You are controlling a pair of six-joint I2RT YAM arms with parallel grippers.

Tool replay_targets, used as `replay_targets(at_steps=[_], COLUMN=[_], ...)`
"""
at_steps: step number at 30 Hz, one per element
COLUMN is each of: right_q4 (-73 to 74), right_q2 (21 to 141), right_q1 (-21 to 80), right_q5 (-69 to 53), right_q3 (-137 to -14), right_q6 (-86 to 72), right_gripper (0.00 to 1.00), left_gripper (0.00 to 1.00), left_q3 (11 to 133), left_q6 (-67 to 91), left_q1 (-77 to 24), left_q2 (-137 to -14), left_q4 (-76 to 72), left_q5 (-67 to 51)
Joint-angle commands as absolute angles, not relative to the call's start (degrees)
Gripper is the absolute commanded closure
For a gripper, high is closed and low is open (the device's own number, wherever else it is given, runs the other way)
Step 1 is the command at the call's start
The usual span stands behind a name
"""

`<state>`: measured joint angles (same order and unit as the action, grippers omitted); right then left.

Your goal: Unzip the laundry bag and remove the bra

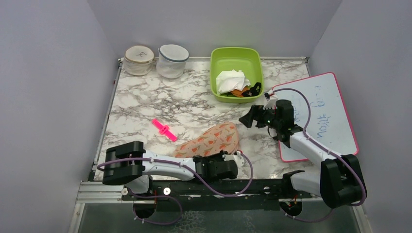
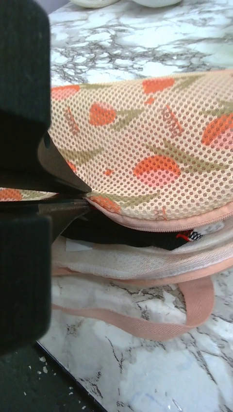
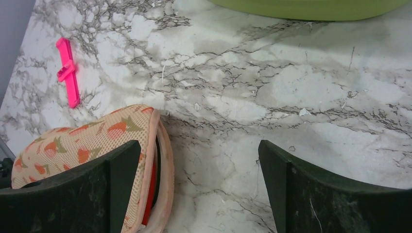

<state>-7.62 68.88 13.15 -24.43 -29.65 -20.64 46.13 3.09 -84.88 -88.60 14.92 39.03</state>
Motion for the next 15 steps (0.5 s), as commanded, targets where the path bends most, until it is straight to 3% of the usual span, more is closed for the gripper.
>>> replay_targets(at_steps=[1,8,15], right_q4=[-10.00,-10.11,-8.72], right_q2=[69.11,69.03,68.21], right_q1=[13.27,13.27,13.27], right_q5=[-26.62,-26.25,-23.88], right_q3=[-29.53,-29.57,-29.83], right_q6=[-20.49,-20.49,-21.25], right_gripper=[0.11,0.12,0.11], left_gripper=[1.00,1.00,1.00], left_q3=[47.88,51.21,52.48], left_q6=[3.88,1.83,-1.70], left_q1=[-85.12,-83.66,-70.01], left_q2=[-84.62,-81.37,-74.24], left_q4=[14.11,14.91,10.30], left_q5=[39.56,40.48,31.69])
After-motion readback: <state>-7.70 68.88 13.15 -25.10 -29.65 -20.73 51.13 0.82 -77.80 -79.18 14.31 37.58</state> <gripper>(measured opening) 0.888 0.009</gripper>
